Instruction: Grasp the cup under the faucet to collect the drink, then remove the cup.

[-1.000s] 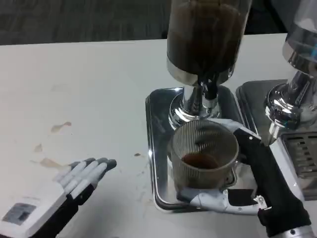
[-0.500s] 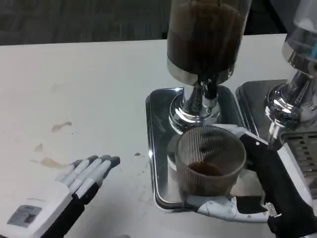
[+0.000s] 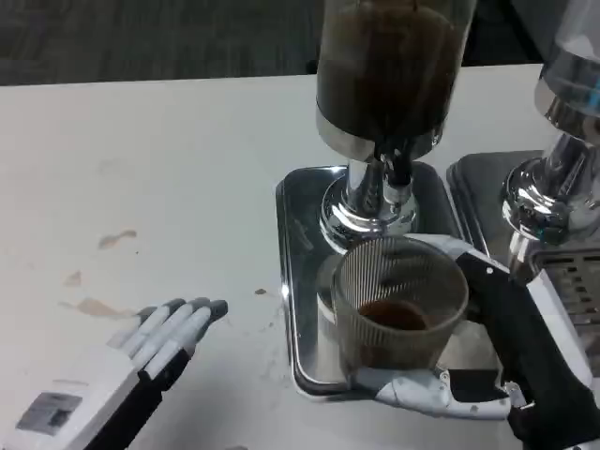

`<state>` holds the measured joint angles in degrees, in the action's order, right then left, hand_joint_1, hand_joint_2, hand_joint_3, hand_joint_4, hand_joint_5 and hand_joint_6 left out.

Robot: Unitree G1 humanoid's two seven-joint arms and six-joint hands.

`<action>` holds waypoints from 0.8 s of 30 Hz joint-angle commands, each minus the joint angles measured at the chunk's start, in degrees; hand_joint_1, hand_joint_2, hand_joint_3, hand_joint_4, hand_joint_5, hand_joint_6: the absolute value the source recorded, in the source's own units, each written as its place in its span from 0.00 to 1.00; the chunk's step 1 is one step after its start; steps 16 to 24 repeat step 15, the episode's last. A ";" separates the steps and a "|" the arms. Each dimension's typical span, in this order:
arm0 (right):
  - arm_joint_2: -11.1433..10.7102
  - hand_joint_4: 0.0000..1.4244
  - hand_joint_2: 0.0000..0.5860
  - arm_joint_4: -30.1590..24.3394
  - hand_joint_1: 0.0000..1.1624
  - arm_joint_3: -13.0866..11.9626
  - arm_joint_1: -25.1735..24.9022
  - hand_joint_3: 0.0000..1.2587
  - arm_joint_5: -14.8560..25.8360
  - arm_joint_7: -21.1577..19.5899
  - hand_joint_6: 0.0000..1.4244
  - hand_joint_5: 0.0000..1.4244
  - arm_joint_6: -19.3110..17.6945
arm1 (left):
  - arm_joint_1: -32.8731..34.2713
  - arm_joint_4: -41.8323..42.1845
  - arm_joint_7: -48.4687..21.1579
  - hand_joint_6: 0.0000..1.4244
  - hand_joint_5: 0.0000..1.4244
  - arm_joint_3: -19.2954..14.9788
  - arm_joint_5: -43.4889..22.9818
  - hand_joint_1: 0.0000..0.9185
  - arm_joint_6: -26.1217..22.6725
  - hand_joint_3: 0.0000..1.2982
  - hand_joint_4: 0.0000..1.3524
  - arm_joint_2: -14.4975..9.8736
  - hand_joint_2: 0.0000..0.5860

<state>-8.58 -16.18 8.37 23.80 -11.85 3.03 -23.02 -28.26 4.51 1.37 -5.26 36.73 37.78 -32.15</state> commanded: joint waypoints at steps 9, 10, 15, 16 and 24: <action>0.66 0.66 0.40 -1.62 0.83 -0.57 -0.50 0.69 2.24 0.21 0.93 0.71 -0.27 | -0.60 1.19 1.47 0.00 0.00 0.25 0.72 0.00 -0.80 0.00 0.00 0.27 0.17; 0.69 0.66 0.40 -1.59 0.83 -0.59 -0.54 0.69 2.26 0.23 0.93 0.71 -0.28 | -0.58 1.15 1.47 0.00 0.00 0.24 0.71 0.00 -0.85 0.00 0.00 0.29 0.17; 0.79 0.66 0.40 -1.50 0.82 -0.58 -0.52 0.69 2.15 0.28 0.93 0.71 -0.35 | -0.57 1.14 1.50 0.00 0.00 0.18 0.61 0.00 -1.03 0.00 0.00 0.39 0.18; 0.79 0.66 0.40 -1.50 0.82 -0.58 -0.52 0.69 2.15 0.28 0.93 0.71 -0.35 | -0.57 1.14 1.50 0.00 0.00 0.18 0.61 0.00 -1.03 0.00 0.00 0.39 0.18; 0.79 0.66 0.40 -1.50 0.82 -0.58 -0.52 0.69 2.15 0.28 0.93 0.71 -0.35 | -0.57 1.14 1.50 0.00 0.00 0.18 0.61 0.00 -1.03 0.00 0.00 0.39 0.18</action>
